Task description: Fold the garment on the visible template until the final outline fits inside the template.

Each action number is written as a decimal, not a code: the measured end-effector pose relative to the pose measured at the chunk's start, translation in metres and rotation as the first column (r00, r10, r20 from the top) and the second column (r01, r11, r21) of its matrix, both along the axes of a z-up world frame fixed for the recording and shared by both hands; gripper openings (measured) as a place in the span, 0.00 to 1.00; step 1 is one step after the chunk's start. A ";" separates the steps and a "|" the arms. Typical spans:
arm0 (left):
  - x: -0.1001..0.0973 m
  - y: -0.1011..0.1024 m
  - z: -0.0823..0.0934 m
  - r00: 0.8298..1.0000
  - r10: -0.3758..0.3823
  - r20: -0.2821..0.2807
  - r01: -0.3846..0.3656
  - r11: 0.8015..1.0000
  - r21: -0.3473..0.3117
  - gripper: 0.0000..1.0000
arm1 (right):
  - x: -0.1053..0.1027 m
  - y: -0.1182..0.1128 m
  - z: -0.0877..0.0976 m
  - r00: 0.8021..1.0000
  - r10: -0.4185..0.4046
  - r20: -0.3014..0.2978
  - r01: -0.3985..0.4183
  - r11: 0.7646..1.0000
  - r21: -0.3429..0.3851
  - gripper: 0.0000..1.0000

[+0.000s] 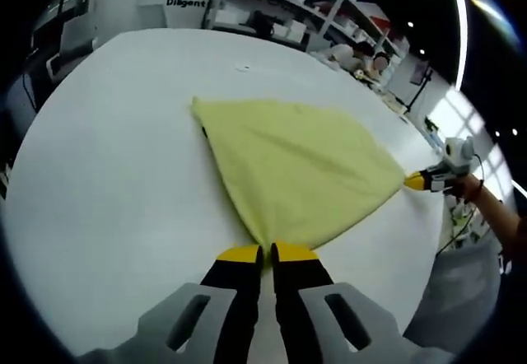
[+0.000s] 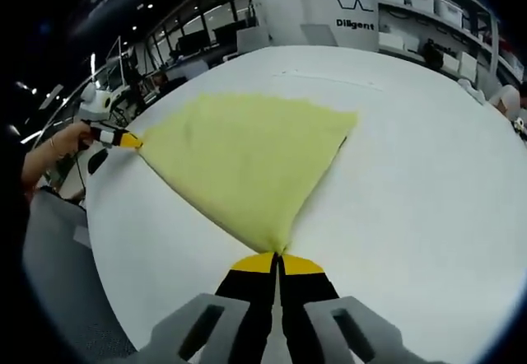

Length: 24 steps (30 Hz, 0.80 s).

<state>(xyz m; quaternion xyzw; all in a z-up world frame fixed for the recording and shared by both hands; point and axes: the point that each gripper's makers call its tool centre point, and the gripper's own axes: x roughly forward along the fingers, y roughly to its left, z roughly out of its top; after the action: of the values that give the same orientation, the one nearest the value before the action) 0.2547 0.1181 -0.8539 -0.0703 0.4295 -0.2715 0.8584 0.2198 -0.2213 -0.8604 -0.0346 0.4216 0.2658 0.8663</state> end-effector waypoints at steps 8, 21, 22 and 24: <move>-0.012 0.003 0.001 1.000 -0.009 0.001 0.009 1.000 0.010 0.03 | -0.012 0.003 0.000 1.000 0.001 -0.004 -0.001 1.000 0.007 0.00; -0.028 0.006 0.001 1.000 -0.010 -0.007 0.010 1.000 0.014 0.03 | -0.027 0.006 0.000 1.000 0.001 -0.015 0.000 1.000 0.010 0.00; -0.030 0.007 0.001 1.000 -0.008 -0.009 0.009 1.000 0.016 0.03 | -0.028 0.007 0.000 1.000 0.002 -0.014 -0.001 1.000 0.009 0.00; -0.034 0.007 0.001 1.000 -0.012 -0.005 0.012 1.000 0.022 0.03 | -0.030 0.008 0.001 1.000 0.002 -0.014 -0.002 1.000 0.007 0.00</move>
<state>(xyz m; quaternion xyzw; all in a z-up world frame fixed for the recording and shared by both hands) 0.2211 0.1250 -0.8530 -0.0589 0.4348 -0.2718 0.8565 0.1899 -0.2138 -0.8595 -0.0301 0.4266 0.2686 0.8631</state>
